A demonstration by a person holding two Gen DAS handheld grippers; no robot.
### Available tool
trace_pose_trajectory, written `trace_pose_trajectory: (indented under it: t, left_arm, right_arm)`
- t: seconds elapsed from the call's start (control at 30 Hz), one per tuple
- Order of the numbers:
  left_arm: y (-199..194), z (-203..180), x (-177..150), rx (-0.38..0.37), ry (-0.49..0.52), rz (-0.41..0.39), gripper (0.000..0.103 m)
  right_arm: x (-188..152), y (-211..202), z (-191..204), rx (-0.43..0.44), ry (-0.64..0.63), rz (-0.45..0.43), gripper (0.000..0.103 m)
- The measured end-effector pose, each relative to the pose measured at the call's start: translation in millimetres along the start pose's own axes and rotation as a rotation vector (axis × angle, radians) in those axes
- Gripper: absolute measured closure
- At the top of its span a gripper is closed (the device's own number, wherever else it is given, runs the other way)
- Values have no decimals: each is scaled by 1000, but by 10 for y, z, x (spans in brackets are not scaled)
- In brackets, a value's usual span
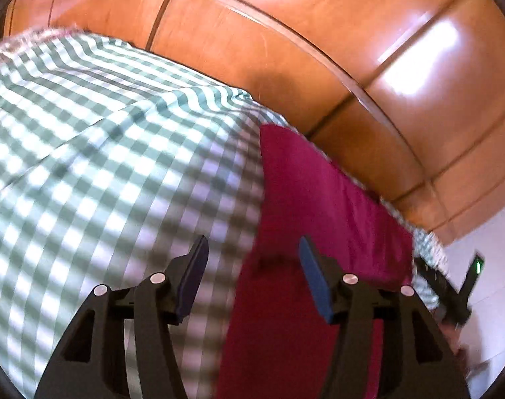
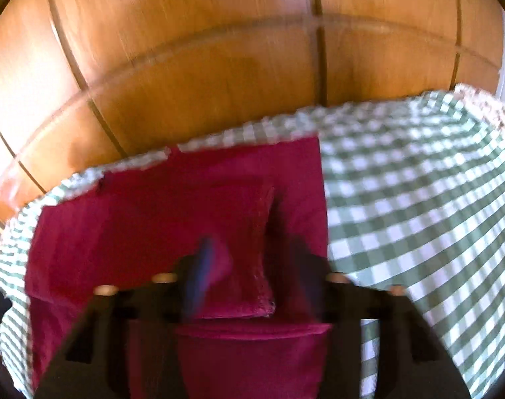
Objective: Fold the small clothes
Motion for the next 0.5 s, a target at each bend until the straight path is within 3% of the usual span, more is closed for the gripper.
trace_pose_trajectory:
  t: [0.17,0.4,0.47,0.5]
  left_arm:
    - [371,-6,391,-25,-51,27,47]
    - [850,-198,711,-60,-76,70,38]
    - [999,-257,766,-72,-83,85,41]
    - [1058,-301,775,-74,-79,91,55]
  right_arm:
    - [-8,20,373,74,-107,5,39]
    - [-27,339,546,19,-175,40,39]
    - [-30,412,496,4,-161,45,39]
    - [-41,432,485,1,-152,51,39]
Point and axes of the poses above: each gripper's, at about its wrist camera, not at the fingertips, and y roughly the way its jaws point, z to its left, x to its top, the point moved 2 cm from there along y, roughly the way its jaws point, and after that the axes turned 3 degrees about z, right-handed, at the moved point
